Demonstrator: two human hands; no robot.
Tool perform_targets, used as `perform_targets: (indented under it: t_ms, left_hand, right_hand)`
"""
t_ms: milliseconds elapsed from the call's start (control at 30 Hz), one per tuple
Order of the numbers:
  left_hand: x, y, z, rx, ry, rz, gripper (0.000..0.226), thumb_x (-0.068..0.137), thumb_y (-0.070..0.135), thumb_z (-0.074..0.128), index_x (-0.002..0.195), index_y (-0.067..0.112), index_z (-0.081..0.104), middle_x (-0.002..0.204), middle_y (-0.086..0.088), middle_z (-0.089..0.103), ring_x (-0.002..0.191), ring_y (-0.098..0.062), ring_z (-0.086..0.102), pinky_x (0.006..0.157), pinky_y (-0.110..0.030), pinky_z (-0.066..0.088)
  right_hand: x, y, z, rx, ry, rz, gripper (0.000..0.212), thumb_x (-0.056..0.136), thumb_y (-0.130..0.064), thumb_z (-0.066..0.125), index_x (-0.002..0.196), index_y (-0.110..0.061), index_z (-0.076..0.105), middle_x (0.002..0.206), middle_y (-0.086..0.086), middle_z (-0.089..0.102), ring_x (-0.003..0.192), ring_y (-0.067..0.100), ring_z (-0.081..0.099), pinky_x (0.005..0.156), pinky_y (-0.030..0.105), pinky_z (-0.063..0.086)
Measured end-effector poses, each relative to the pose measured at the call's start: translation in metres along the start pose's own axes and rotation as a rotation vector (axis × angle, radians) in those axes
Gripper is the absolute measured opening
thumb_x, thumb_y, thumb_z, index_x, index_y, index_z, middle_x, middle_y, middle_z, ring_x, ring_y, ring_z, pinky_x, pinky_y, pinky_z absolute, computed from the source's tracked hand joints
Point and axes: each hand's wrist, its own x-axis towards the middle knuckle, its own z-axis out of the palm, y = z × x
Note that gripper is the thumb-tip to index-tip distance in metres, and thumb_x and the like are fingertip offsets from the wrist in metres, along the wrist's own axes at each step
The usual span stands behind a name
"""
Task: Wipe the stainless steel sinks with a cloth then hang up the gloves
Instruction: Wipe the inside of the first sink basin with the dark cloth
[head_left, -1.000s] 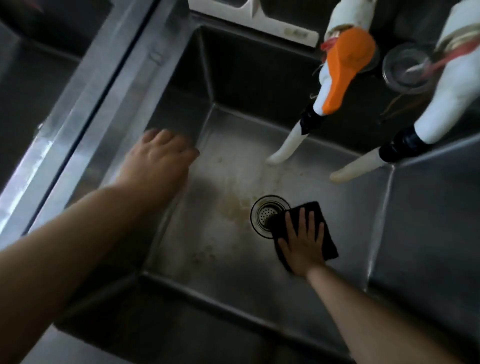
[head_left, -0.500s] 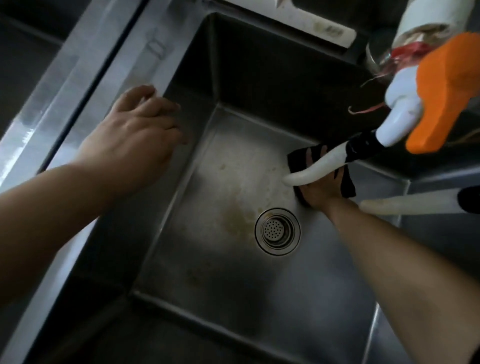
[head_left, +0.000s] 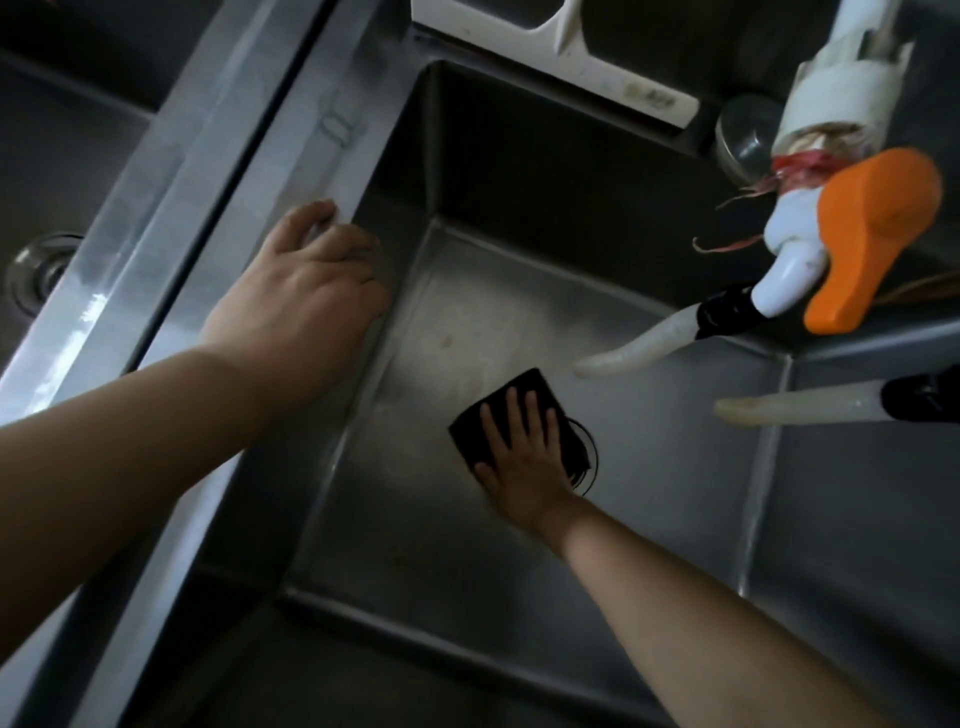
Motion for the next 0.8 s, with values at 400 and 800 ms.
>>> perform_targets:
  t_ms: [400, 800]
  left_hand:
    - [0.001, -0.001, 0.005, 0.006, 0.047, -0.009, 0.015, 0.08, 0.003, 0.057, 0.08, 0.012, 0.069, 0.083, -0.008, 0.068, 0.109, -0.029, 0.057, 0.112, -0.05, 0.025]
    - [0.002, 0.001, 0.003, 0.008, 0.03, -0.046, 0.015, 0.082, 0.007, 0.056, 0.079, 0.014, 0.069, 0.083, -0.005, 0.068, 0.113, -0.026, 0.057, 0.112, -0.047, 0.027]
  right_hand:
    - [0.069, 0.072, -0.048, -0.075, 0.14, 0.147, 0.062, 0.099, -0.044, 0.026, 0.151, -0.026, -0.004, 0.159, 0.01, -0.011, 0.144, 0.031, -0.015, 0.111, 0.043, -0.018]
    - [0.107, 0.045, -0.059, -0.084, 0.244, 0.139, 0.066, 0.097, -0.046, 0.03, 0.152, -0.022, 0.002, 0.158, 0.016, -0.004, 0.144, 0.035, -0.009, 0.111, 0.05, -0.014]
